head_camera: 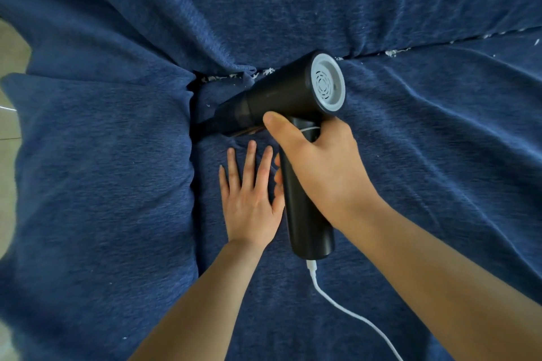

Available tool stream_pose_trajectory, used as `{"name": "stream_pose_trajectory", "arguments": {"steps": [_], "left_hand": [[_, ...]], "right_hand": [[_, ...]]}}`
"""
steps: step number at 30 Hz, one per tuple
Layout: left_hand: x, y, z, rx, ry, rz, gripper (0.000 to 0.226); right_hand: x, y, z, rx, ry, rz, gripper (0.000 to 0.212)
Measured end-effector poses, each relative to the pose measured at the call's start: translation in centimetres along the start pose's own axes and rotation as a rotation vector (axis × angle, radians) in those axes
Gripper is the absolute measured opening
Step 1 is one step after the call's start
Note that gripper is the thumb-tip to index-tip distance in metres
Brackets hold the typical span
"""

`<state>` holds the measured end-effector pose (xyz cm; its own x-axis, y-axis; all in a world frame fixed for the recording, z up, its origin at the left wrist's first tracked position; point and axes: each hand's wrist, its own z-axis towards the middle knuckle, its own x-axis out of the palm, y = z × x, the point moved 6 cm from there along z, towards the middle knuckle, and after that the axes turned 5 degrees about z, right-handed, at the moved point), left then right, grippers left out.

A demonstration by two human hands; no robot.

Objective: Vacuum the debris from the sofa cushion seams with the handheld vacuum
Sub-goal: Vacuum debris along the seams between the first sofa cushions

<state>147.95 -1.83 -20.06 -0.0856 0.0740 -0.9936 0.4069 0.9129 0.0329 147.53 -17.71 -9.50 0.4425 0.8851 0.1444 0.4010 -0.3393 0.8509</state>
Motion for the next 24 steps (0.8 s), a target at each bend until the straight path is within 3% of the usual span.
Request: {"name": "stream_pose_trajectory", "arguments": {"steps": [20, 24], "left_hand": [[-0.2, -1.0, 0.0, -0.025, -0.011, -0.01, 0.083], [-0.5, -1.0, 0.0, -0.035, -0.065, -0.035, 0.067]], "right_hand": [[-0.9, -0.3, -0.9, 0.005, 0.068, -0.063, 0.026], [-0.7, -0.7, -1.3, 0.011, 0.061, -0.09, 0.025]]}}
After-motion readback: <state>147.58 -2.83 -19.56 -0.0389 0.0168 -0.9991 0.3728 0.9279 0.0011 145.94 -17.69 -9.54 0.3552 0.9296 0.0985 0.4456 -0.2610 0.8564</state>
